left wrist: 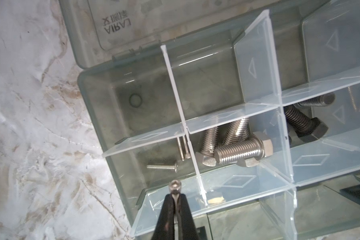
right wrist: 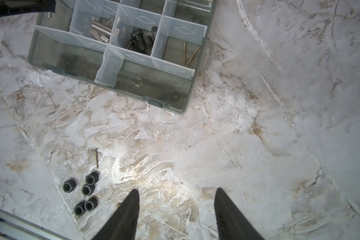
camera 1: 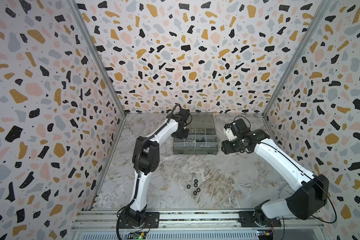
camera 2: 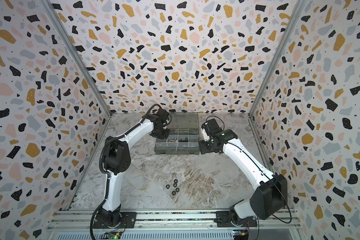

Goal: Sort the screws and nuts into containers
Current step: 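Grasp a brass screw with the right gripper while the left arm draws back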

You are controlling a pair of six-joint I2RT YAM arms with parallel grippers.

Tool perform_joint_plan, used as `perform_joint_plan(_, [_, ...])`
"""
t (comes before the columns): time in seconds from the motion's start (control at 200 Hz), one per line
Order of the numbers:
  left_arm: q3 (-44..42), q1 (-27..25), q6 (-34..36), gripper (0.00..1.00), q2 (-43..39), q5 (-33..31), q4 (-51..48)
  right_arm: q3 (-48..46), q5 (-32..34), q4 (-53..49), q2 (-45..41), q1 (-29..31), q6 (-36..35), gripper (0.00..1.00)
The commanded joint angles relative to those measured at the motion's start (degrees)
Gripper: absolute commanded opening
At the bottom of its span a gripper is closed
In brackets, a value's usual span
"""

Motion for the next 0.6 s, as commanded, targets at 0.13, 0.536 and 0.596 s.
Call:
perform_joint_plan(0.13, [-1.1,0.8,1.2,0.37,-0.3,0.7,1.1,4.2,-0.6,-1.6,1.2,-0.1,0.4,0.60])
perform_joint_plan(0.536, [-9.1,0.9,-0.5,0.56,-16.0,0.1,4.3,6.5,-0.4,-2.2,7.3,6.8,0.8,0.59])
perform_joint_plan(0.596, [-13.7,1.2,-1.1,0.59,-20.1,-0.9,6.2,6.2,-0.9,-1.7,8.2,8.0,0.8,0.59])
